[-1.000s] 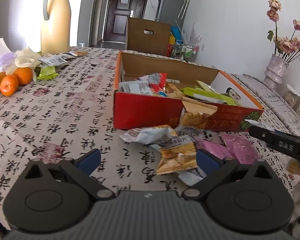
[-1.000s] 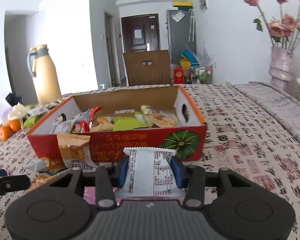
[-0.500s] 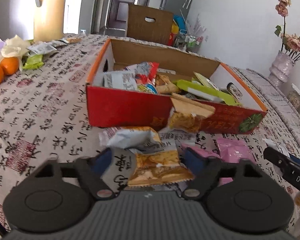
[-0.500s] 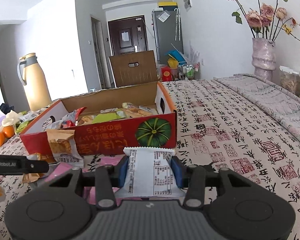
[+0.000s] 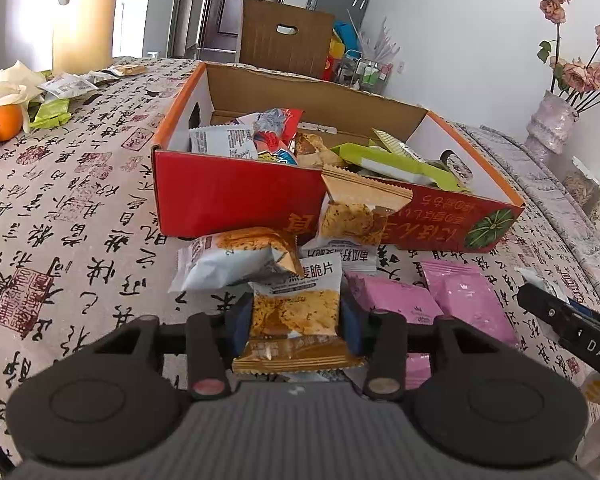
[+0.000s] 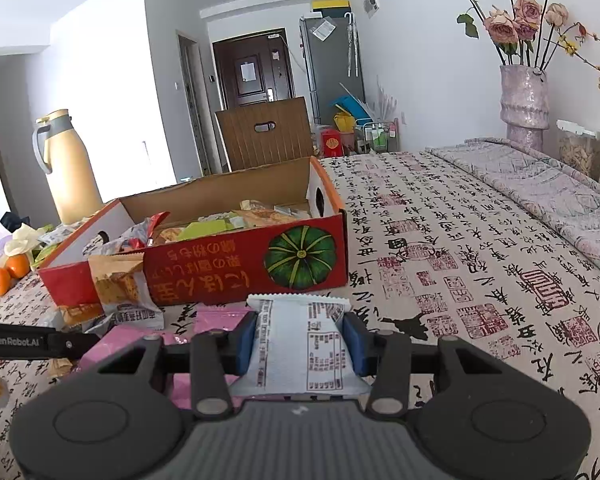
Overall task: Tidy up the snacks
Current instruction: 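Carry the oat crisp packet and white packet up over the box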
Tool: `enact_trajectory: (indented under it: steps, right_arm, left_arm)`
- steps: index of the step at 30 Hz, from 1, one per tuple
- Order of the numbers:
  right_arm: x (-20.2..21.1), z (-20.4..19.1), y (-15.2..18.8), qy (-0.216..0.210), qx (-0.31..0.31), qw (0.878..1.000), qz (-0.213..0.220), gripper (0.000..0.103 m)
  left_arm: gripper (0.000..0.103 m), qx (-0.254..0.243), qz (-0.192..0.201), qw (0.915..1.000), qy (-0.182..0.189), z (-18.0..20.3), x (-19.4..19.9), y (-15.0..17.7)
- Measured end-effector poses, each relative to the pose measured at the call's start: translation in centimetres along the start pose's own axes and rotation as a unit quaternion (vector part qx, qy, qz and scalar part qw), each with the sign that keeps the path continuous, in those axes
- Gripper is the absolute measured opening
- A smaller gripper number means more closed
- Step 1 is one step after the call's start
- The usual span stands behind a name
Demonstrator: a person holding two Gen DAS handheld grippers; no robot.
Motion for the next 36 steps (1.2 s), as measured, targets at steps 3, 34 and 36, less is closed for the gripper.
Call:
enact_trajectory:
  steps: [3, 34, 36]
  right_arm:
    - [0.2, -0.1, 0.0, -0.001, 0.001, 1.0, 0.002, 0.044]
    - [2.0, -2.4, -2.8, -0.022, 0.025, 0.998, 0.051, 0.044]
    - [1.8, -2.7, -3.7, -0.024, 0.028, 0.998, 0.058, 0.044]
  left_arm:
    - [0.045, -0.003, 0.007, 1.0, 0.005, 0.2, 0.5, 0.3]
    - [0.045, -0.057, 0.132, 0.9891, 0.029, 2.8, 7.6, -1.3]
    - [0.045, -0.058, 0.14, 0.9881, 0.025, 2.8, 7.7, -2.0]
Point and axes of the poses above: each gripper's, at about its wrist camera, not at the fingertips, and x roughly against the way its jaws point, z to its right, y to its underside, the point moved 3 cm from there along -x, roughly the way its jaws point, and after that the axes turned 10 degrees about -z, right-handed, at the moved point
